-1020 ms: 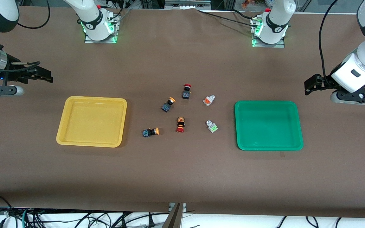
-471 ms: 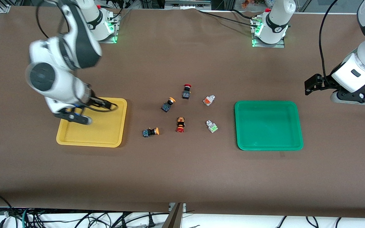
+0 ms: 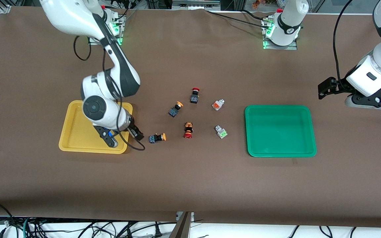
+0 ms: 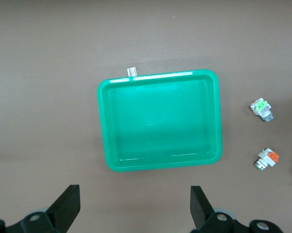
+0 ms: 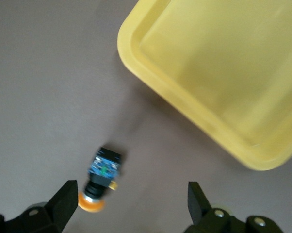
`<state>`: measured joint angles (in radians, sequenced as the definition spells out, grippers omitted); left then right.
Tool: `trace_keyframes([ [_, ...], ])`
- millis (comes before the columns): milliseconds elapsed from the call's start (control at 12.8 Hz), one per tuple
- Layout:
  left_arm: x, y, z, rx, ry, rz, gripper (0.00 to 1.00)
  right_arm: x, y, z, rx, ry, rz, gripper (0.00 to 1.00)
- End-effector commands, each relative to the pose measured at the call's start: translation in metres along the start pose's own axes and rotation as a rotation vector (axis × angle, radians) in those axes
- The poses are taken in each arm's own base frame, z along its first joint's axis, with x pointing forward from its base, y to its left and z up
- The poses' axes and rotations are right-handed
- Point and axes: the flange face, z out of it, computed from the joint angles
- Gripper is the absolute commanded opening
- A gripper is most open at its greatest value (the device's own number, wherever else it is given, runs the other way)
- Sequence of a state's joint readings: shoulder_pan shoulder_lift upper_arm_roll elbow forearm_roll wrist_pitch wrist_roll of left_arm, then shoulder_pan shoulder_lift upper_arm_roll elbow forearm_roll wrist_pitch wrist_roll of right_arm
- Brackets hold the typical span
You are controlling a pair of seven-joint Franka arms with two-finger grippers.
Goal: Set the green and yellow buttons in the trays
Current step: 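Grasp a black switch with an orange cap with the right gripper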
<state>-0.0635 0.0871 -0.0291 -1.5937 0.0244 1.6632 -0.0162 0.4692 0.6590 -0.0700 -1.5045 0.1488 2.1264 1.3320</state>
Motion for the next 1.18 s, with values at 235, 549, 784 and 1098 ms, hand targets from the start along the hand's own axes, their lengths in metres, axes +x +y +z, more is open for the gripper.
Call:
trace_keyframes([
  [235,0.002,0.001,-0.005,0.021,-0.005,0.001,1.0,-0.017,-0.032,0.055,0.138,0.027,0.271,1.0],
  [549,0.002,0.001,-0.005,0.021,-0.005,0.001,1.0,-0.034,-0.03,0.093,0.103,0.033,0.249,1.0],
  [784,0.002,0.0,-0.005,0.021,-0.005,0.0,1.0,-0.039,-0.031,0.101,0.113,0.052,0.226,0.99],
  [1098,0.002,0.0,-0.005,0.021,-0.005,-0.002,1.0,-0.046,-0.03,0.104,0.102,0.105,0.166,0.4],
])
